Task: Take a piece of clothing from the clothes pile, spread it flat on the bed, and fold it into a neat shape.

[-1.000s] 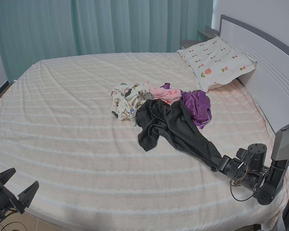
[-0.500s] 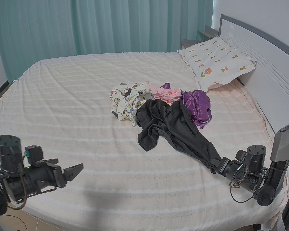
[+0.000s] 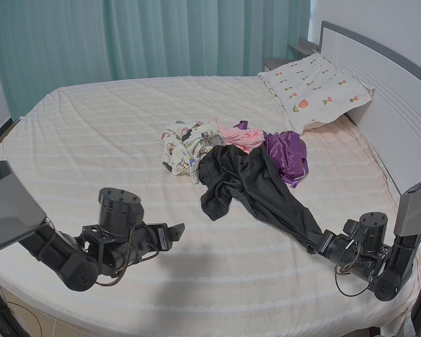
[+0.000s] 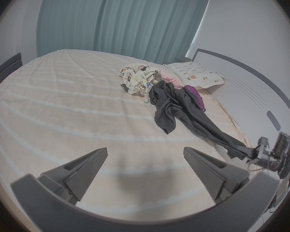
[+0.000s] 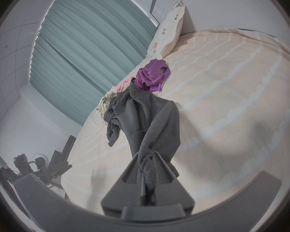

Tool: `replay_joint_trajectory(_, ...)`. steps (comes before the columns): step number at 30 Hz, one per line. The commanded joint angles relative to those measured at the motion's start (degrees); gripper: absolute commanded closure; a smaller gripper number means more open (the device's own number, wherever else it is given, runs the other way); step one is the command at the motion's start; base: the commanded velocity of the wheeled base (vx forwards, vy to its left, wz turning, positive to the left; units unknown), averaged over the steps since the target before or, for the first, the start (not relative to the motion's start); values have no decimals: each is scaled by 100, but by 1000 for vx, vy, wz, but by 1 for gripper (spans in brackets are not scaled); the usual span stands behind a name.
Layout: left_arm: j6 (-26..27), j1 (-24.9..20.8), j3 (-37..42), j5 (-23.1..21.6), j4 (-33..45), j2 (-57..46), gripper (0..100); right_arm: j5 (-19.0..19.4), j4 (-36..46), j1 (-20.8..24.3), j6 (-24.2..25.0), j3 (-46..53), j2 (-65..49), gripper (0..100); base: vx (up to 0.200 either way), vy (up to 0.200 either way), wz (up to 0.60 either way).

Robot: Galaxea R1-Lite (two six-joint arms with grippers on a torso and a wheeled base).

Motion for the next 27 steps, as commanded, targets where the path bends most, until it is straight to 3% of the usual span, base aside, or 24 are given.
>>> replay_joint_trajectory(1, -115, -113, -899, 140, -38, 985, 0, -1, -76, 5, -2, 2, 7, 100, 0, 0, 0)
replay_joint_trajectory(9, -537, -113, -2253, 140, -29, 1960, 0, -10, -76, 5, -11, 2, -20, 100, 0, 0, 0)
replay_joint_trajectory(27, -510, -429, -4177, 157, 15, 3322, 0, -10, -76, 5, -2, 2, -2, 100, 0, 0, 0)
